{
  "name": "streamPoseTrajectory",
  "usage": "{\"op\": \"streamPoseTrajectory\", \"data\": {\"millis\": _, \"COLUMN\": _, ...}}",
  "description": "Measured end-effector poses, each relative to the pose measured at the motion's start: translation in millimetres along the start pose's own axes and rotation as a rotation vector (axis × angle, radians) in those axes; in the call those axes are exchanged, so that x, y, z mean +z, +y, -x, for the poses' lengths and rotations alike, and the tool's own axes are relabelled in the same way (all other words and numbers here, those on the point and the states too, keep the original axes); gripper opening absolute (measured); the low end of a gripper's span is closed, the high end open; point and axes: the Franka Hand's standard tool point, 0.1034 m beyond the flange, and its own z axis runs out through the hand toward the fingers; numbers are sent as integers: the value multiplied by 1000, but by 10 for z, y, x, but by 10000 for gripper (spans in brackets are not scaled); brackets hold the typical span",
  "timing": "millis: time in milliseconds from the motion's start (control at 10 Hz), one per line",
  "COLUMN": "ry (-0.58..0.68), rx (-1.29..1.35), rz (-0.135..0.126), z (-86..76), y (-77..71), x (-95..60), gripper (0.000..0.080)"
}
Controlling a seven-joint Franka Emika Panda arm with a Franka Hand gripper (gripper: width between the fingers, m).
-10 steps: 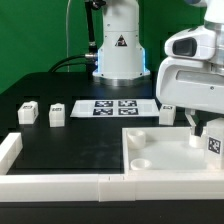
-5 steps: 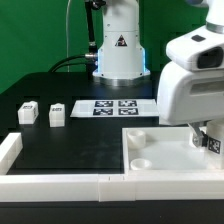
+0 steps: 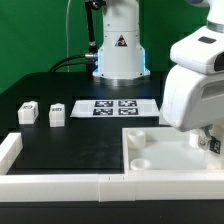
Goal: Assemble one leg
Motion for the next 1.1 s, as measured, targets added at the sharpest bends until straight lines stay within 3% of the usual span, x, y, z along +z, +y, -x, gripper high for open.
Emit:
{"op": "streamPoseTrajectory", "data": {"millis": 200, "ry": 0, "rx": 4, "rz": 0, "z": 4, "y": 14, "x": 0, "gripper": 290}}
{"op": "streamPoseTrajectory", "data": {"millis": 400, "ry": 9, "rx": 149, "rz": -3, "z": -8, "y": 12, "x": -5, "gripper": 290}}
{"op": "streamPoseTrajectory", "data": {"millis": 800, "ry": 49, "rx": 769, "rz": -4, "z": -42, "y": 40, "x": -7, "gripper": 291}}
{"op": "streamPoseTrajectory", "data": {"millis": 1100, "ry": 45, "rx": 1119, "rz": -42, "z": -41, "y": 56, "x": -8, "gripper": 291}}
